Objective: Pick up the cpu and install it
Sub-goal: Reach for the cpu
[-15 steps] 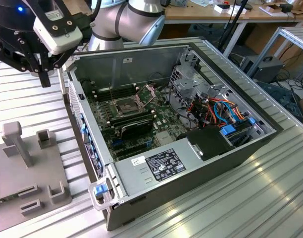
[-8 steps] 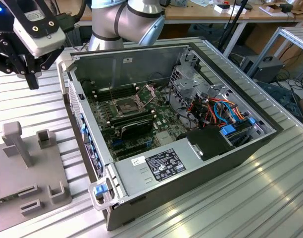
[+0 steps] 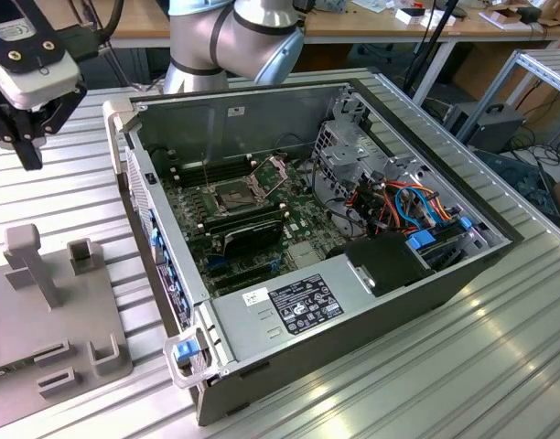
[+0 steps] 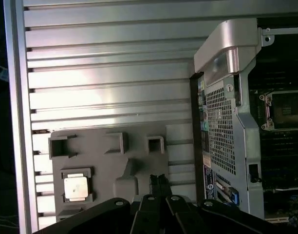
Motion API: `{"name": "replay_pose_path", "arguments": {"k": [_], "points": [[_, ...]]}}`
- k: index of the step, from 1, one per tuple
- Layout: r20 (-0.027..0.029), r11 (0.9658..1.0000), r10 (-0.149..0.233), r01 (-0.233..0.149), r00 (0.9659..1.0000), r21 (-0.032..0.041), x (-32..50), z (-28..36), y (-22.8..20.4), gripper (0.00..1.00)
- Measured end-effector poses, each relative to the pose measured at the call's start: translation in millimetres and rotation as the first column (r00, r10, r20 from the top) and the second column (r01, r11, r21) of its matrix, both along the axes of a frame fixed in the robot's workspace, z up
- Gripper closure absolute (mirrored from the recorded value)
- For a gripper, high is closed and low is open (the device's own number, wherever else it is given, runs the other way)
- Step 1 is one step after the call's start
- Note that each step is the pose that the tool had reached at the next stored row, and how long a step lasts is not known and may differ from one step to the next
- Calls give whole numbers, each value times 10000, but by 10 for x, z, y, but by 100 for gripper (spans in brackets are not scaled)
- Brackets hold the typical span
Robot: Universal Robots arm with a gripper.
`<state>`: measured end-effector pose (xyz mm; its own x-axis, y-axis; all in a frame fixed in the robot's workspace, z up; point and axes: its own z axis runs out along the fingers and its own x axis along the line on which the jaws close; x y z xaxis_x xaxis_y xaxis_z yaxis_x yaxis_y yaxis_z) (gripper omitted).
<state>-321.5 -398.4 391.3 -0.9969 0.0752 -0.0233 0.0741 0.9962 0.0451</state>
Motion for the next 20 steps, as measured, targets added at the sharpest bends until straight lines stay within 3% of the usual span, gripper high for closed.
{"name": "replay_pose_path", "arguments": {"k": [9,20], "points": [[-1,10000,-1,1,10000,0,-474,-13,1,89],[0,10000,-1,1,10000,0,-856,-27,1,89]]}}
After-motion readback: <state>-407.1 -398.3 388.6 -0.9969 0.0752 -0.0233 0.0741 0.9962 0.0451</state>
